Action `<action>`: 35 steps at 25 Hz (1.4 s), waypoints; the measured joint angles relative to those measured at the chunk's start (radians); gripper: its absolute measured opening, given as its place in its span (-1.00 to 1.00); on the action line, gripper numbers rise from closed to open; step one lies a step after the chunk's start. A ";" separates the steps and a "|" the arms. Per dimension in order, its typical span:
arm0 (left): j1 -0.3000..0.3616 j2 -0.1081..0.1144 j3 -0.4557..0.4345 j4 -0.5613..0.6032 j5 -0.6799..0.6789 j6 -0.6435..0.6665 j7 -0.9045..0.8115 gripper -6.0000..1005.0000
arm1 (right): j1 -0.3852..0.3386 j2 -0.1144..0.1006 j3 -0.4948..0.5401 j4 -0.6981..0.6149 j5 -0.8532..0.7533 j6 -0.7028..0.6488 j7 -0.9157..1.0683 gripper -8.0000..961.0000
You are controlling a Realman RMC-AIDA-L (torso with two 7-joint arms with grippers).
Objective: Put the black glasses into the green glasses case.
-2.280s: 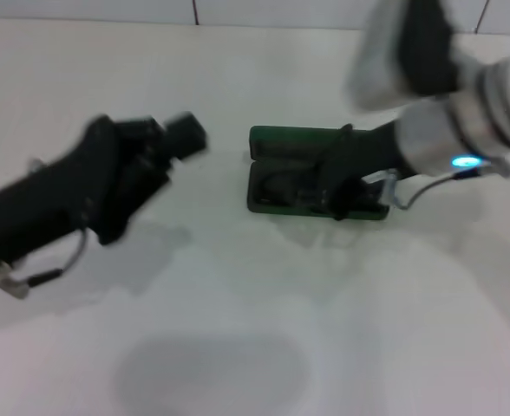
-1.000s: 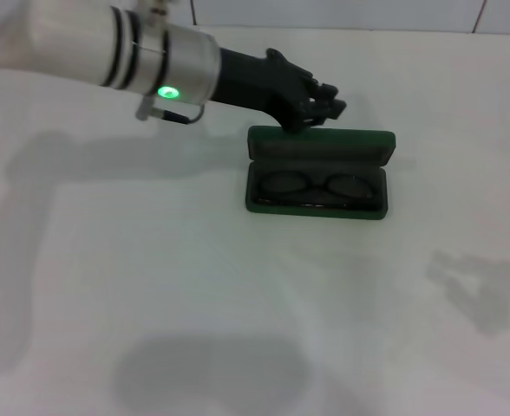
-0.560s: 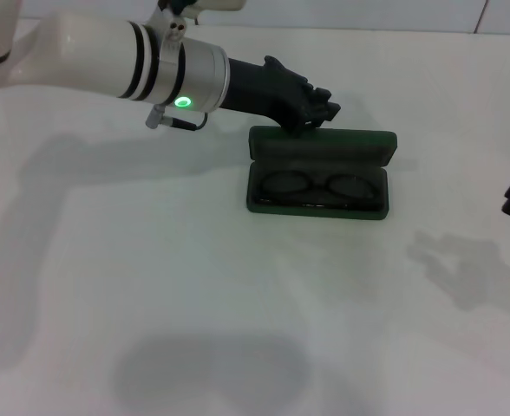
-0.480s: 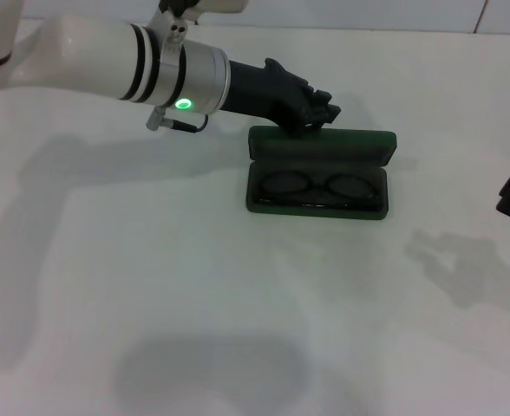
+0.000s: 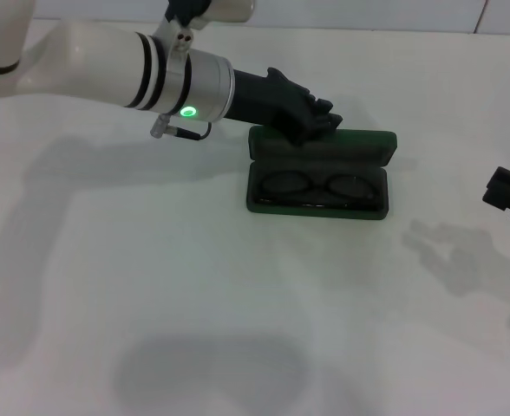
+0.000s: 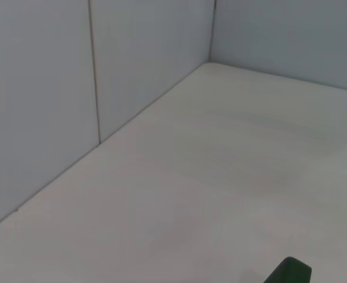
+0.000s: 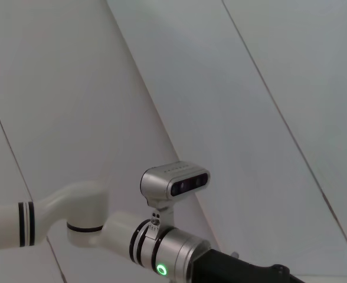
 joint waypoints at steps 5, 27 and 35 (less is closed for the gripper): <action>-0.005 -0.001 0.029 -0.019 -0.004 -0.008 0.001 -0.54 | 0.007 0.002 0.000 0.000 -0.001 0.018 0.000 -0.54; 0.153 0.001 0.327 0.159 -0.249 0.150 0.044 -0.77 | 0.005 0.000 0.000 -0.007 -0.029 -0.003 0.001 -0.52; 0.500 0.015 0.087 0.392 -0.578 0.598 0.288 -0.65 | 0.016 0.012 0.000 -0.063 -0.095 -0.135 -0.011 -0.52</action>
